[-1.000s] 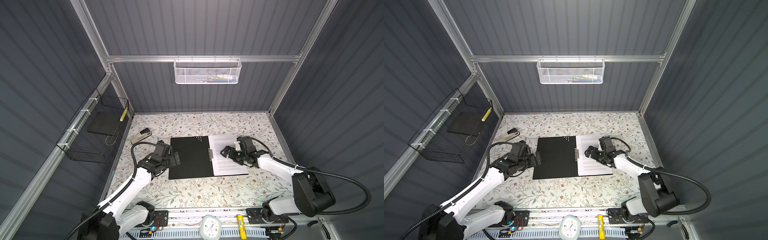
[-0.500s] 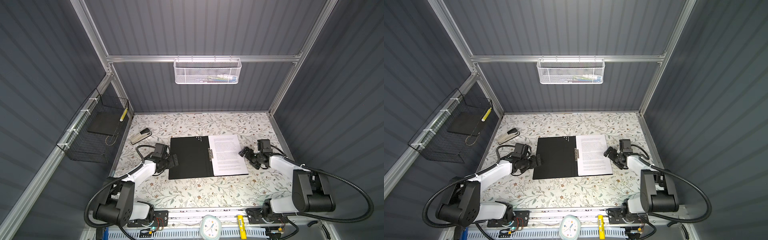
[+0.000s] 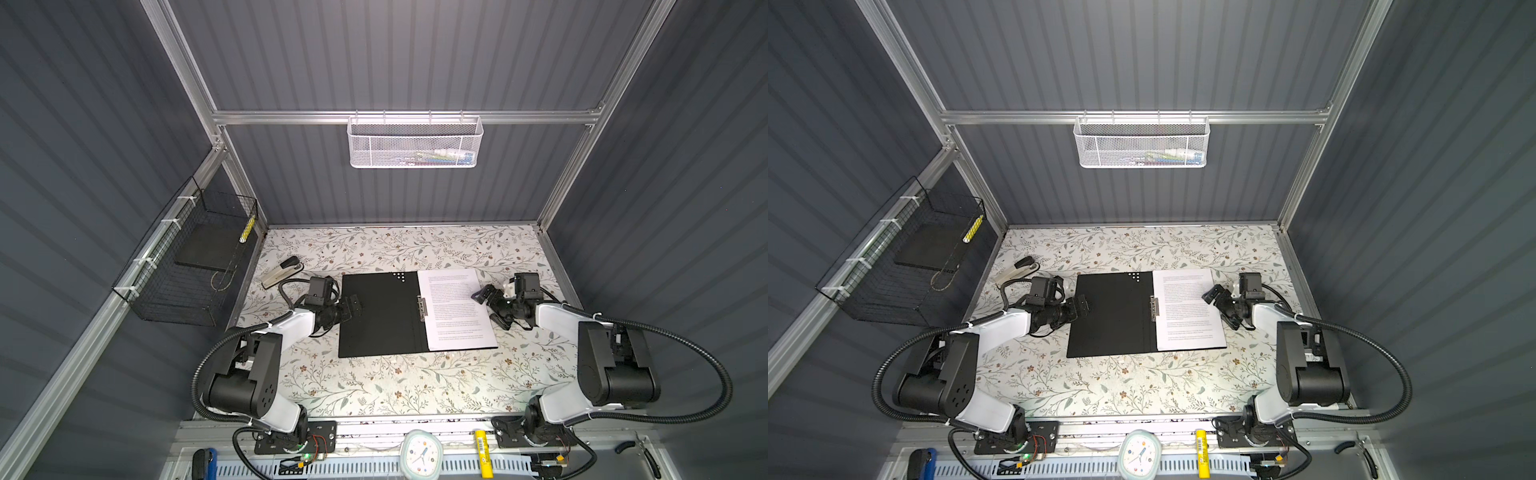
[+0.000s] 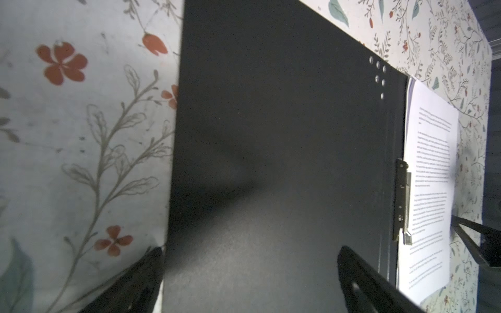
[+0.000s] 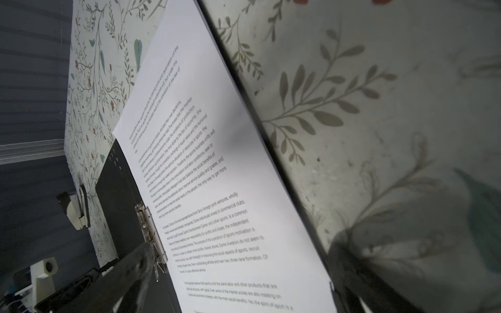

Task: Put the files into the folder

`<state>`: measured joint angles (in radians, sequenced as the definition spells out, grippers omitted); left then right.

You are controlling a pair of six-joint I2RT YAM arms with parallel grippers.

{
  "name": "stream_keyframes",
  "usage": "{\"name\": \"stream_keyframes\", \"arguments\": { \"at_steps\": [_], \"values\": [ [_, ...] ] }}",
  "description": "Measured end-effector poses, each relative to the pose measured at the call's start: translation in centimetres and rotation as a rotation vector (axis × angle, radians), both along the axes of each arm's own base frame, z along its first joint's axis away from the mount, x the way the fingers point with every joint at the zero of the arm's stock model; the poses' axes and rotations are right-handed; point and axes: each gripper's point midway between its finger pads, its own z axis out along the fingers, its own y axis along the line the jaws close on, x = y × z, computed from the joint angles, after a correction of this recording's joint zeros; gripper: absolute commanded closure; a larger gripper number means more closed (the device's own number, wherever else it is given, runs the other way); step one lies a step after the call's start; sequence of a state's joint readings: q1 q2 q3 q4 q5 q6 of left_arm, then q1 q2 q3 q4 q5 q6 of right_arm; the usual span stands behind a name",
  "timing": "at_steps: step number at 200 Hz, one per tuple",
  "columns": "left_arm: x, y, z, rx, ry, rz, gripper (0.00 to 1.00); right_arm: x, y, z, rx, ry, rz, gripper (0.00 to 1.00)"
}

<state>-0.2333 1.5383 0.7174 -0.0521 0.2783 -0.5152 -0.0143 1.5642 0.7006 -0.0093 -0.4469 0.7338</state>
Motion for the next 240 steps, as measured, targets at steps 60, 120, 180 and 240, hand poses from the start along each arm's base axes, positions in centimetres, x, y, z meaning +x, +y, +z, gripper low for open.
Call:
{"name": "stream_keyframes", "arguments": {
  "at_steps": [60, 120, 180, 240],
  "values": [
    [-0.2, 0.0, 0.4, -0.054, 0.023, 0.012, 0.00, 2.0, 0.1, 0.4, 0.051, -0.070, -0.020, 0.01],
    [0.4, -0.5, 5.0, -0.150, -0.049, 0.037, 0.00, 2.5, -0.1, 0.4, 0.042, -0.098, -0.028, 0.01],
    [2.8, -4.1, 17.2, -0.417, -0.328, -0.080, 0.00, 2.5, 0.8, 0.5, 0.054, -0.109, -0.006, 0.01],
    [-1.6, -11.8, 21.7, -0.607, -0.284, -0.365, 0.00, 0.3, 8.5, 0.6, 0.206, -0.044, 0.189, 0.01]
  ]
}}
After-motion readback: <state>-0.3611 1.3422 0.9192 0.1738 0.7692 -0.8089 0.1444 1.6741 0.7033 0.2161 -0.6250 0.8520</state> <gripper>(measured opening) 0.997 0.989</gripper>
